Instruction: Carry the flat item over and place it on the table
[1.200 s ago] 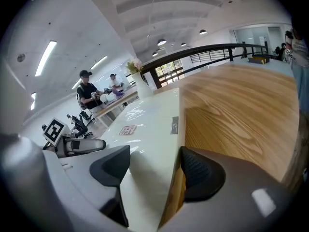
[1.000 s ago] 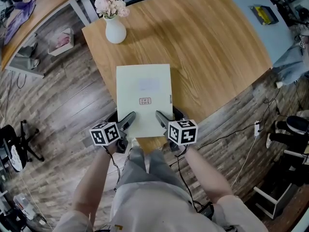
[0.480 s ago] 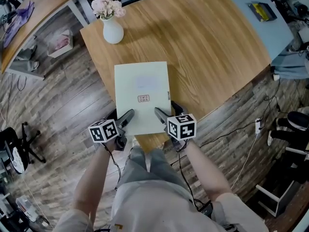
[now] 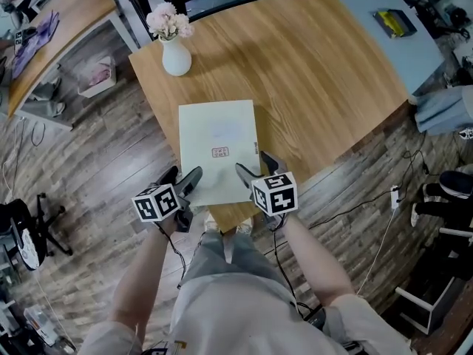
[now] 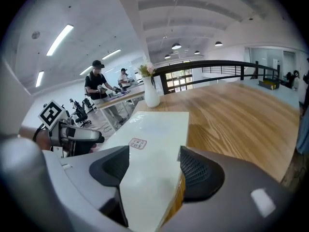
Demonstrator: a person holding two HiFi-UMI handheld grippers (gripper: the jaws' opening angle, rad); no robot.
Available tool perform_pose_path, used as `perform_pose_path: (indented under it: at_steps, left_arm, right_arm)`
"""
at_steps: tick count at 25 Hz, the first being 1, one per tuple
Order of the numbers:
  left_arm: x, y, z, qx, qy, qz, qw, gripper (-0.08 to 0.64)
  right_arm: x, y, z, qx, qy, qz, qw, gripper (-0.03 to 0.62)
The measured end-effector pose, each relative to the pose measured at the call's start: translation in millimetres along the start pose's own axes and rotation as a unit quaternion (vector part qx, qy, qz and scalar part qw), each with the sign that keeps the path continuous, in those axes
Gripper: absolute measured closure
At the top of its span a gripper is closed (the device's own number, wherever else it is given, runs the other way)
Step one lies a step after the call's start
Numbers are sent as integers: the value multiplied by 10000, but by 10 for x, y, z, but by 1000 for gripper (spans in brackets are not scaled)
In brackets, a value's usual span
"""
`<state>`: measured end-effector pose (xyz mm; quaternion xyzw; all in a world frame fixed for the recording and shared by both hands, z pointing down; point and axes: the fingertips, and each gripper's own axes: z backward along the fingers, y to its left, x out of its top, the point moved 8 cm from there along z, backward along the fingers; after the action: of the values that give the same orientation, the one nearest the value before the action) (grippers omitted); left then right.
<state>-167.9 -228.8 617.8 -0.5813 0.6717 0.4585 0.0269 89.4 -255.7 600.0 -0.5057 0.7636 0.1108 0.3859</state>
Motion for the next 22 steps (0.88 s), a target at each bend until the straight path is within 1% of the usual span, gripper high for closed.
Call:
perform_pose_path:
  at_steps: [1,2,3,6,8,9,10,11,13,15,17,19,22]
  left_arm:
    - [47,-79,54,-91,-40,-117,9999,153]
    - [99,-174,110,-192,-87,-279,9994,174]
    - [152,-278,165,-294,-149,-465,9984,176]
    - [292,-579,316,-541,-364,-896,9938,187]
    - [374,-741,421,-610,-497,-1043,9914,197]
    - [415,-814,480,-623,-559,-1094,9905,230]
    - [459,-889,541,-659,-619,-1125,9895,278]
    - [504,-967,602,-738,-683,-1141,9884,293]
    - [595,-1117,716,-916,-799,-1220,9851,302]
    - [664,-1237,835,-909,-873,-1404,9820,305]
    - [716,-1337,959,-761,-963,-1643,9787,311]
    - [770,-1443,1063,-644,-1100,-1893,9736,319]
    - [844,-1617,1206,-681,-1191,-2128,9674,349]
  right_arm:
    - [54,30,62,10,-70,41,10000,256]
    - [113,62,129,20,-150,88,9998,262]
    - [177,94,199,29,-243,133,9996,272]
    - [368,182,415,26,-547,250,9982,309]
    - [488,238,567,-6,-721,274,9970,326]
    - [551,262,650,-19,-806,267,9964,344]
    - [621,286,739,-24,-911,258,9955,361]
    - [696,309,831,-23,-1043,258,9942,375]
    - [845,365,1021,-13,-1324,295,9907,401]
    - [959,449,1214,1,-1521,373,9877,425]
    - [1039,547,1398,33,-1651,462,9852,440]
    - [1111,629,1565,59,-1809,541,9820,449]
    - [1195,736,1783,61,-1987,662,9778,457]
